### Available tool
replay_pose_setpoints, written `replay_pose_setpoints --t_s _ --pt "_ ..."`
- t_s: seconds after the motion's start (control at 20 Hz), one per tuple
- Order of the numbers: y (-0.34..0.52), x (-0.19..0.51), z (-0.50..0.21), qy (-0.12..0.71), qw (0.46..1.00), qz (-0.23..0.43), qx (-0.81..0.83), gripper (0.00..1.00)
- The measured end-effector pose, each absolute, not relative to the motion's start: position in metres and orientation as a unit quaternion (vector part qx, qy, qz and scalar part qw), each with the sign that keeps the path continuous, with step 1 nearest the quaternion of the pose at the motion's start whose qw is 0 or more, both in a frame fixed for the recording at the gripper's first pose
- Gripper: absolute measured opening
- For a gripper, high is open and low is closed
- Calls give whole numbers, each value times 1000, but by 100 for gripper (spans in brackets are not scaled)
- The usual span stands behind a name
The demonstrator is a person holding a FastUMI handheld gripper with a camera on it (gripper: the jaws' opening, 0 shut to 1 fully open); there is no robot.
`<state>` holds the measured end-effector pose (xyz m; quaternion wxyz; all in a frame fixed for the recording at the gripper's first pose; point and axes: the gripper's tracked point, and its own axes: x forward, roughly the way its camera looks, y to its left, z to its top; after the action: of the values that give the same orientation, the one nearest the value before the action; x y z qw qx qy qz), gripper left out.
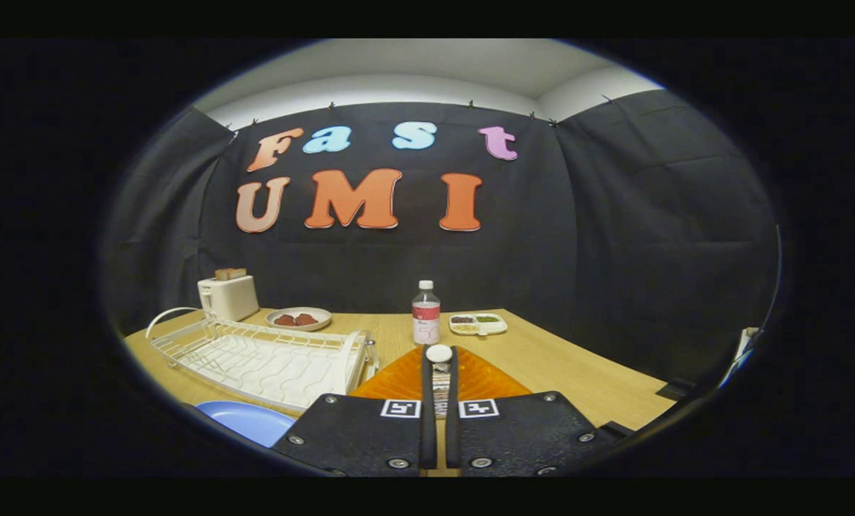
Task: Take the plate from the dish rack, then take the spoon from the basket and place it into the plate.
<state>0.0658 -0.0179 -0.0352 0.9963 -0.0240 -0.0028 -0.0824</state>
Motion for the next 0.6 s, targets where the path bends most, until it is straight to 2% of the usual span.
replay_pose_setpoints --t_s 0.3,0.6 --pt "21 17 -6 -35 998 -38 -29 5" --pt "75 -23 -10 -38 999 21 -17 5"
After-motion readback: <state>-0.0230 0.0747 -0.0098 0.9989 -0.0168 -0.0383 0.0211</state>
